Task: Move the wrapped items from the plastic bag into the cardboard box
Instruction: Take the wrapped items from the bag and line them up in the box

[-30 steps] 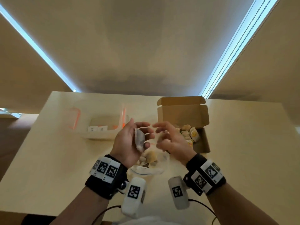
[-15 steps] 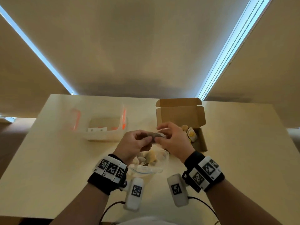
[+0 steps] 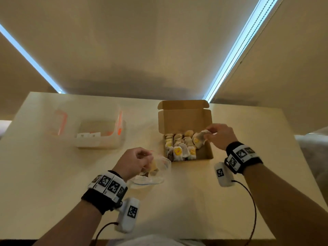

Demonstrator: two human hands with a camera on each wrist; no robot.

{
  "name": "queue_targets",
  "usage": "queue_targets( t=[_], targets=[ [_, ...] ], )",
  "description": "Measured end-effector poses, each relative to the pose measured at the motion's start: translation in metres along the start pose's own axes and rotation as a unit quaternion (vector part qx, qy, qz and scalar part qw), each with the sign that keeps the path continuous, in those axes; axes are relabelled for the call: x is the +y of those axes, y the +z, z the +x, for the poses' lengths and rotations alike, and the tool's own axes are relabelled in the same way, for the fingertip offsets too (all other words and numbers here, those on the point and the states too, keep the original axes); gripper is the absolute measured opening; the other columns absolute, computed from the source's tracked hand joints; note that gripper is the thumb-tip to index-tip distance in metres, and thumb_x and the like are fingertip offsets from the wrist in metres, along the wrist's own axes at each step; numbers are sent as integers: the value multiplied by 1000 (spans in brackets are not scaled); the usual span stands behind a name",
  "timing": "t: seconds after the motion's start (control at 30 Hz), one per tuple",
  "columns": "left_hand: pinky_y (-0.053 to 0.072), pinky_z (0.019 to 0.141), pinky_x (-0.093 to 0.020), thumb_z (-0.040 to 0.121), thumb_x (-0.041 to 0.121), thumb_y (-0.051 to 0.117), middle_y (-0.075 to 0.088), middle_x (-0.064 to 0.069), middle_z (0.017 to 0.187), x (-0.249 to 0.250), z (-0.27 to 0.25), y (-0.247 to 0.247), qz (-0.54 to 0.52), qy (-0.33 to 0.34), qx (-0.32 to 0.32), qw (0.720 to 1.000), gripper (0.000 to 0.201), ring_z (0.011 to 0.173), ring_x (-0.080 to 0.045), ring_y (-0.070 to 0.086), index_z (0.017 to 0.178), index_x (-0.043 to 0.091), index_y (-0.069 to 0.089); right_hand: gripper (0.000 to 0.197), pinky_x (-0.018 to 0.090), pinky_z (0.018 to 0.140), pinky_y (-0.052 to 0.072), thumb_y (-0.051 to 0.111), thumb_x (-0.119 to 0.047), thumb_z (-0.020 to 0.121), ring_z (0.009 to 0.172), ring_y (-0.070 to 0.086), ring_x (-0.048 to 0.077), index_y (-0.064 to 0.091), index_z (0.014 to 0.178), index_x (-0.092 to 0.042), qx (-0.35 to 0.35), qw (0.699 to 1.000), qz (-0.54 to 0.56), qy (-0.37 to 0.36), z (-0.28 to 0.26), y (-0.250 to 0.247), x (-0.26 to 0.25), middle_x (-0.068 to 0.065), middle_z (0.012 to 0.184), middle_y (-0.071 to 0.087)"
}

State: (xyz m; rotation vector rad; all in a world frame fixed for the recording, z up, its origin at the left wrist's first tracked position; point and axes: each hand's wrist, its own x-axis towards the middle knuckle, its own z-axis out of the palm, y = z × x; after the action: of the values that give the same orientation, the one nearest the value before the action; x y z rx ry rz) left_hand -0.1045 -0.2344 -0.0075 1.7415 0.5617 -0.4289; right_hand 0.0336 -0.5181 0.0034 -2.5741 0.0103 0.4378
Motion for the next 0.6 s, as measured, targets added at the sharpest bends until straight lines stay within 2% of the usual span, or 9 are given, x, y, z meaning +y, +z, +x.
queue_targets(
  t=[0.1,0.17,0.23,0.3,0.4,0.5,0.57,0.6],
  targets=[
    [57,66,-32,91,8,67,70,-15,85,-10,-1,-5,-16,-18,4,1000,5,73,-25,66,94,3,68,15,30,86,54,67,-24,89,93,66,19,73,103,-21,-105,989,-103,33,30,19,24,1,103,70],
    [55,62,-28,92,9,66,71,-14,84,-16,-1,-8,-23,-38,5,999,9,70,-20,65,96,2,68,17,32,83,59,66,-25,89,87,69,18,73,103,-21,-156,973,-165,34,46,35,31,2,99,71],
    [54,63,-29,92,9,65,73,-12,81,-23,-1,-12,-29,-52,12,998,10,70,-20,65,98,1,68,18,29,76,58,66,-25,88,84,67,19,73,103,-20,-180,961,-208,26,56,50,31,4,99,70],
    [55,65,-31,92,8,65,73,-9,76,-28,1,-15,-19,-53,24,998,10,69,-20,65,97,0,68,16,28,70,52,64,-25,88,80,63,20,73,100,-20,-168,961,-217,19,62,63,29,5,97,69],
    [54,65,-33,91,7,66,71,-7,74,-30,3,-17,20,-44,34,998,6,66,-19,64,95,3,69,14,33,72,54,56,-24,92,83,65,29,64,86,-15,-110,975,-190,28,63,75,23,11,97,70],
    [56,70,-38,90,13,68,72,-3,77,-30,6,-15,115,-23,23,993,2,70,-24,68,89,15,69,20,37,79,51,49,-28,98,99,63,35,61,98,-11,-100,977,-184,47,60,77,26,16,111,63],
    [54,73,-35,89,20,69,71,4,79,-29,8,-15,191,-6,21,981,5,72,-19,67,85,22,67,24,38,82,52,54,-32,95,100,62,33,61,106,-13,-97,981,-158,61,55,70,26,15,115,61],
    [52,73,-29,89,22,68,69,7,82,-29,9,-15,222,4,25,975,5,75,-14,65,85,24,67,25,39,84,53,57,-34,92,100,61,32,62,108,-16,-94,984,-138,66,51,67,25,14,115,62]
  ],
)
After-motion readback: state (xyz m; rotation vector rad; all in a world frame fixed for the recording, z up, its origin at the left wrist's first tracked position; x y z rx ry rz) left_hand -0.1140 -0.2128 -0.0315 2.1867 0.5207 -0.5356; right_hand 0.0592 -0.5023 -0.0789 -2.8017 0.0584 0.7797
